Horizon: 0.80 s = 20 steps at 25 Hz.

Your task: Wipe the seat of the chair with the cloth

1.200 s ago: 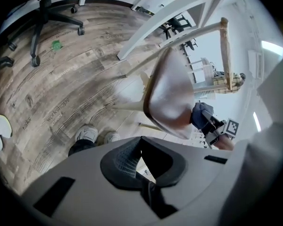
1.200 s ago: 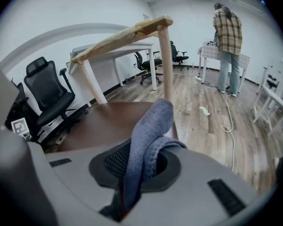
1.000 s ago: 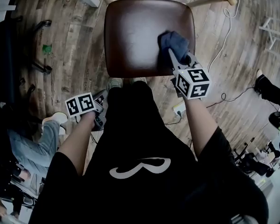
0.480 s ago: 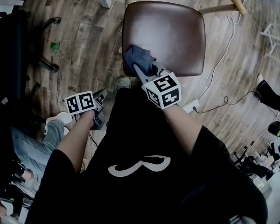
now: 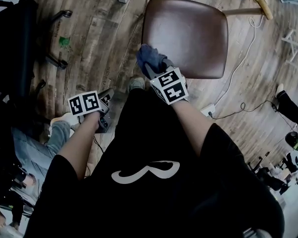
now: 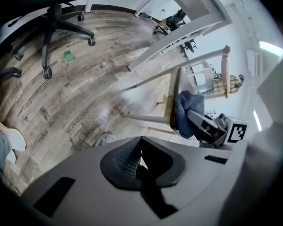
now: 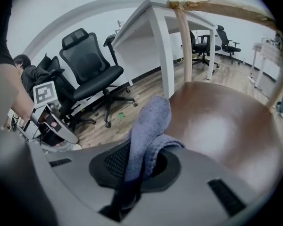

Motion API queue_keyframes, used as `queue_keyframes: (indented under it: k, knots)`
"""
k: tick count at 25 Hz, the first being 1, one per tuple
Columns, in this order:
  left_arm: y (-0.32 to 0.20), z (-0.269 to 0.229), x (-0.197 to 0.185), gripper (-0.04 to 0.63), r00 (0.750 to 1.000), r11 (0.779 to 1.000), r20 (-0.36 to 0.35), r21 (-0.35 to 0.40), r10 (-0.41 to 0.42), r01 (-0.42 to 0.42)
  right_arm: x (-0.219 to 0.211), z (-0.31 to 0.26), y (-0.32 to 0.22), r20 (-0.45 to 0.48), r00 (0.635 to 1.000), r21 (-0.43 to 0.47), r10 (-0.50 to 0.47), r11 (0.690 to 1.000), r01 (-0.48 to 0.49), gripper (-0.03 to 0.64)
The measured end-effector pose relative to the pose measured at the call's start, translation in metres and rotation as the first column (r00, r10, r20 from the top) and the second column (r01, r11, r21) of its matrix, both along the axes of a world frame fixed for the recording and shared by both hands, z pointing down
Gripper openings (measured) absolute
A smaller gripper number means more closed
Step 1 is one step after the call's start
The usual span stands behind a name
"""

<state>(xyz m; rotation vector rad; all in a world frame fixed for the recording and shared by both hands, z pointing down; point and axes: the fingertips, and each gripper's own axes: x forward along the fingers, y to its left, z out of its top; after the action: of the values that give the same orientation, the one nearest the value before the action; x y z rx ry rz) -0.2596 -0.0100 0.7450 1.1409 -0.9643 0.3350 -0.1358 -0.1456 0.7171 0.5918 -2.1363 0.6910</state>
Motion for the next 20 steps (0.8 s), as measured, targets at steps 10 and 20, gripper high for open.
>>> queue_keyframes:
  k: [10, 20]
  knots:
    - [0.011, 0.001, 0.025, 0.014, 0.999, 0.999, -0.012, -0.014, 0.032, -0.032, 0.014, 0.008, -0.008, -0.014, 0.999, 0.026, 0.035, 0.999, -0.035, 0.043]
    - [0.015, 0.002, 0.046, 0.014, 1.000, 1.000, -0.008, -0.021, 0.019, -0.019, 0.069, 0.010, -0.022, -0.033, 0.995, 0.043, 0.096, 0.995, -0.095, 0.043]
